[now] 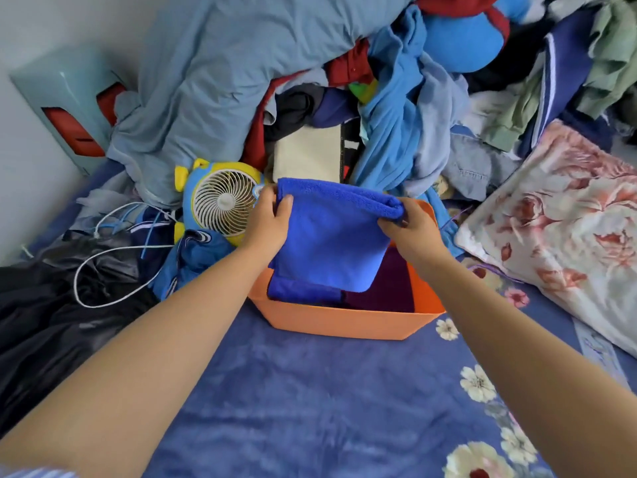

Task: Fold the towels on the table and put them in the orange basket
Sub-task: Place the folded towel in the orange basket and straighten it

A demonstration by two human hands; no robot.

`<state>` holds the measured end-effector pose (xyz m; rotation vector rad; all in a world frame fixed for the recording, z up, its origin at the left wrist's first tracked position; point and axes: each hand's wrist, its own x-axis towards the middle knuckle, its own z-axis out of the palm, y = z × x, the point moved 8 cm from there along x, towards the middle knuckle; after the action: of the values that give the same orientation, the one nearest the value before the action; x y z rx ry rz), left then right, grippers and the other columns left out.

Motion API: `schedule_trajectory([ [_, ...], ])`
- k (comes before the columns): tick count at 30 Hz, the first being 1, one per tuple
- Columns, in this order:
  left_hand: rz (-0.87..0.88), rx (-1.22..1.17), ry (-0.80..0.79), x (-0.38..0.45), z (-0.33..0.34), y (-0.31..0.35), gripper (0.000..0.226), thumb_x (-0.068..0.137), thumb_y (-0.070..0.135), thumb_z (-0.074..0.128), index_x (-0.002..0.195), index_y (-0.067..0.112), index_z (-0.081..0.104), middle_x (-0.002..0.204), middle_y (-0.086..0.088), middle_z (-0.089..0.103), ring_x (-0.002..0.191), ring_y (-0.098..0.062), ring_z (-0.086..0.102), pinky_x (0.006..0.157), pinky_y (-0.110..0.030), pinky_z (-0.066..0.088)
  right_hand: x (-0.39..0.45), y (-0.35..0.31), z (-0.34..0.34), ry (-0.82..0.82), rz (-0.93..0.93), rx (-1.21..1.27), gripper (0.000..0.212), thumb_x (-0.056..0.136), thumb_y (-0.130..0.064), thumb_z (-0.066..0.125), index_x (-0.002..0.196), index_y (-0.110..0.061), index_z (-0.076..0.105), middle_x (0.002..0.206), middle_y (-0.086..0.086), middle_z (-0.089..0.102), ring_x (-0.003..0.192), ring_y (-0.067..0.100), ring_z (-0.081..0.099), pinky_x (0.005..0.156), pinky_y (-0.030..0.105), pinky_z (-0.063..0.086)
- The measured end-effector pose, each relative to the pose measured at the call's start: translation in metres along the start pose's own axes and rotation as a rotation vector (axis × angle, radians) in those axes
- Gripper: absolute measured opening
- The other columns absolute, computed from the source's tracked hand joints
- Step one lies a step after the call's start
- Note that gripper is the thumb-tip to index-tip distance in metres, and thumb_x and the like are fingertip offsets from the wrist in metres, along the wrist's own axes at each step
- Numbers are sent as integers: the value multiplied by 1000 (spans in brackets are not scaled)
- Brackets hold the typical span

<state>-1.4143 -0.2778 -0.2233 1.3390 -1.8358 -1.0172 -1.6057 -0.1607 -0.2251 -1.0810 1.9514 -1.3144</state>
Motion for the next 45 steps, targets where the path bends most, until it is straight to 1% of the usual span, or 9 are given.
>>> schedule_trajectory([
  [2,-31,96,-3,17,16,-35,24,98,21,37,108,2,48,90,-7,50,80,-21,46,63,-27,30,20,37,28,-42,96,-19,23,90,-4,49,113,-5,51,83,-4,52,79,12,48,63,7,41],
  [6,-83,335,-15,38,45,-98,28,99,24,34,103,0,47,98,-20,56,92,-35,53,72,-38,38,47,103,80,-165,305,-62,31,95,-11,41,125,-5,40,111,7,50,101,24,50,92,46,47],
  [12,-308,529,-64,69,82,-168,33,100,27,29,116,2,44,116,-19,55,106,-36,53,80,-41,40,83,167,124,-227,478,-192,35,93,-13,41,126,-3,38,115,17,52,97,31,54,91,53,47],
  [20,-395,671,-89,102,114,-205,32,99,13,32,127,-2,38,129,-18,49,115,-35,52,86,-43,43,125,212,145,-77,507,-166,39,91,-16,51,121,3,37,121,17,52,93,22,48,77,34,43],
  [30,-213,616,-96,105,134,-223,61,87,-6,42,143,7,20,144,-14,31,127,-31,40,101,-32,36,118,213,149,-35,290,-292,25,91,-9,49,113,-1,44,120,13,51,90,17,51,66,19,37],
  [33,-37,750,-101,97,139,-213,61,86,-6,42,143,1,21,148,-18,23,136,-33,28,110,-32,26,106,184,161,-94,-95,-667,25,89,-7,51,108,9,55,130,27,45,121,40,43,95,37,39],
  [35,141,846,-202,86,157,-206,53,90,-1,39,141,-4,25,149,-21,22,140,-33,20,116,-34,14,97,185,177,-220,-202,-775,37,90,-11,48,122,8,49,143,26,34,136,39,28,109,48,28],
  [39,-21,942,-486,66,177,-239,58,99,32,29,146,5,9,156,-10,2,145,-24,-3,117,-35,1,88,229,195,-479,-6,-898,58,98,-35,28,146,-10,7,156,2,-6,143,20,-10,116,38,0],
  [45,-117,969,-631,62,172,-259,62,98,43,20,147,15,-7,156,-3,-15,143,-20,-16,117,-37,-4,84,238,205,-550,63,-977,63,98,-40,23,145,-12,-6,155,1,-17,142,21,-15,117,38,3],
])
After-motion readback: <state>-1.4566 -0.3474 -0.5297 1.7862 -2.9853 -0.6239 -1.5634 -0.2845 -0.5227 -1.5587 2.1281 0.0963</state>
